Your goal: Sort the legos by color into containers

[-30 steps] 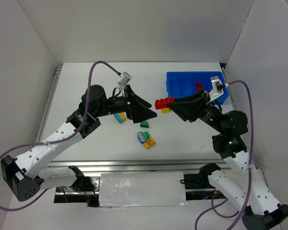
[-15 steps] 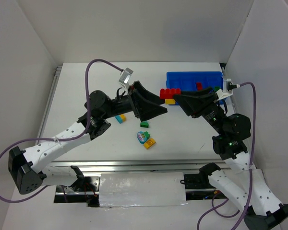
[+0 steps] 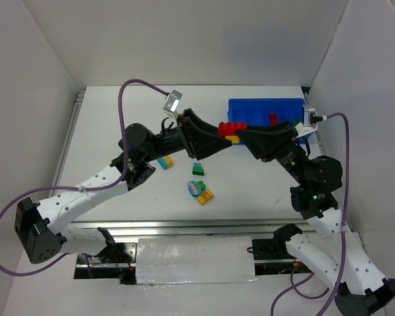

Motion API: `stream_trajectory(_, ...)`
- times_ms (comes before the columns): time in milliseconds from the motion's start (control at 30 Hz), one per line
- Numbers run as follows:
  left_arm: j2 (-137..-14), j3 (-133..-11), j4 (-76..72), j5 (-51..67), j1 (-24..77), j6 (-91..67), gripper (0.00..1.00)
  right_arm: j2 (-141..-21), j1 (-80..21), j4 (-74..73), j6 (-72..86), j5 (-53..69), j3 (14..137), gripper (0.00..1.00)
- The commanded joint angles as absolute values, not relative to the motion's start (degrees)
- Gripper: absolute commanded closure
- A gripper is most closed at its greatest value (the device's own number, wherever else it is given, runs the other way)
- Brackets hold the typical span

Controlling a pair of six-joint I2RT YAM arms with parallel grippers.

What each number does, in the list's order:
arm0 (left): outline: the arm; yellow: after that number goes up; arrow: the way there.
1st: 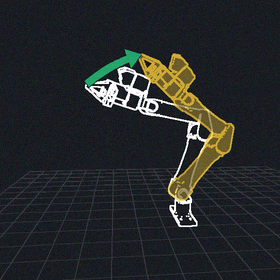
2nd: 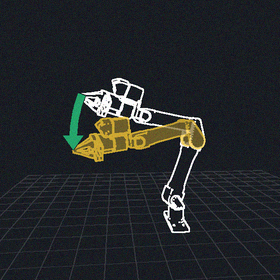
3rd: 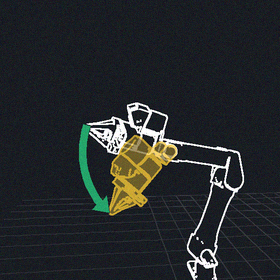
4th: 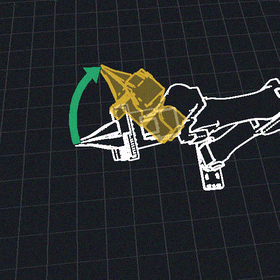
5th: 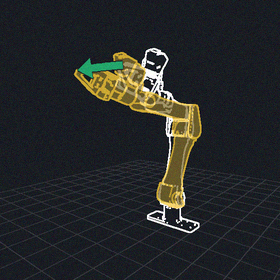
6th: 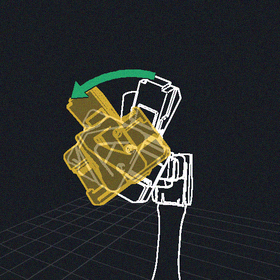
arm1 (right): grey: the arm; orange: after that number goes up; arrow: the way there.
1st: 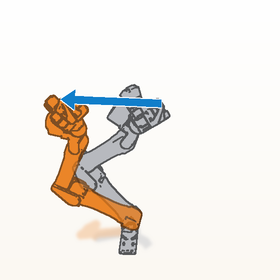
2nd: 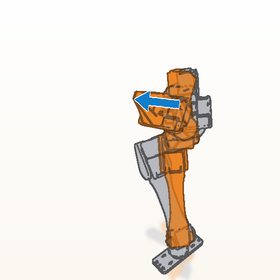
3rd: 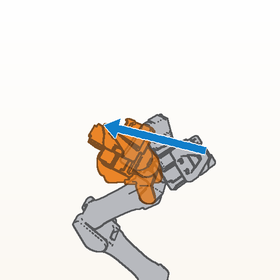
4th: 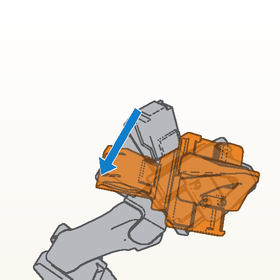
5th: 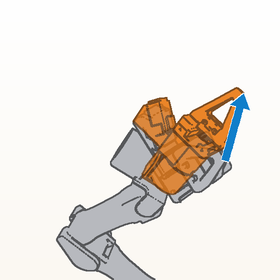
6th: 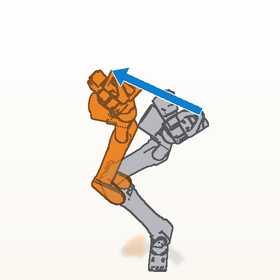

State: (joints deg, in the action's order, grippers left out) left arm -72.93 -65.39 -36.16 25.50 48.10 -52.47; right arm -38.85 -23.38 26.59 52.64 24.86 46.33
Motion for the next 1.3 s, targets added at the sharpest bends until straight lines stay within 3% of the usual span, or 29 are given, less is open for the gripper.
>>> stream_trajectory(0, -73.3, -68.6, -42.4, 25.7, 48.3, -52.0, 0.37, -39.3, -23.8, 29.4, 52.0, 25.6, 46.1, 1.00)
stream_trajectory(100, -74.2, -68.8, -43.9, 26.4, 48.3, -52.7, 0.46, -39.9, -23.8, 29.9, 52.0, 26.2, 46.1, 1.00)
stream_trajectory(200, -74.9, -69.2, -45.4, 27.3, 48.3, -53.3, 0.64, -40.0, -23.8, 30.3, 52.2, 26.3, 46.0, 1.00)
stream_trajectory(233, -75.0, -69.3, -45.4, 27.5, 48.3, -53.5, 0.74, -40.0, -23.8, 30.4, 52.3, 26.3, 46.0, 1.00)
stream_trajectory(400, -75.8, -70.1, -44.8, 28.4, 48.3, -53.5, 0.96, -40.6, -23.8, 29.6, 51.4, 28.0, 46.8, 1.00)
stream_trajectory(433, -76.2, -70.6, -44.0, 29.0, 48.3, -52.9, 1.00, -40.8, -23.8, 29.6, 50.8, 28.8, 47.3, 0.94)
stream_trajectory(467, -76.2, -71.1, -42.8, 29.3, 48.3, -52.2, 1.00, -41.0, -23.8, 29.3, 50.2, 30.0, 47.7, 0.78)
stream_trajectory(500, -76.1, -72.0, -40.2, 29.5, 48.3, -50.5, 1.00, -41.7, -23.6, 26.7, 49.5, 31.0, 48.4, 0.38)
stream_trajectory(567, -75.2, -72.1, -38.0, 30.3, 48.3, -48.7, 1.00, -42.8, -23.6, 20.7, 46.2, 33.9, 51.3, 0.29)
stream_trajectory(600, -74.7, -71.5, -37.1, 30.7, 48.3, -47.7, 1.00, -43.1, -23.4, 18.8, 45.2, 35.1, 52.1, 0.16)
stream_trajectory(667, -73.2, -71.0, -33.7, 31.4, 48.3, -44.6, 1.00, -43.3, -22.5, 15.7, 43.2, 37.4, 53.5, 0.01)
stream_trajectory(1033, -66.5, -69.8, -10.2, 36.4, 46.3, -28.1, 1.00, -39.8, -16.8, -1.2, 30.3, 48.3, 57.7, 0.00)
stream_trajectory(1267, -69.3, -77.8, 9.4, 47.4, 45.8, -16.6, 1.00, -50.2, -16.4, -25.2, 16.1, 60.2, 70.1, 0.00)
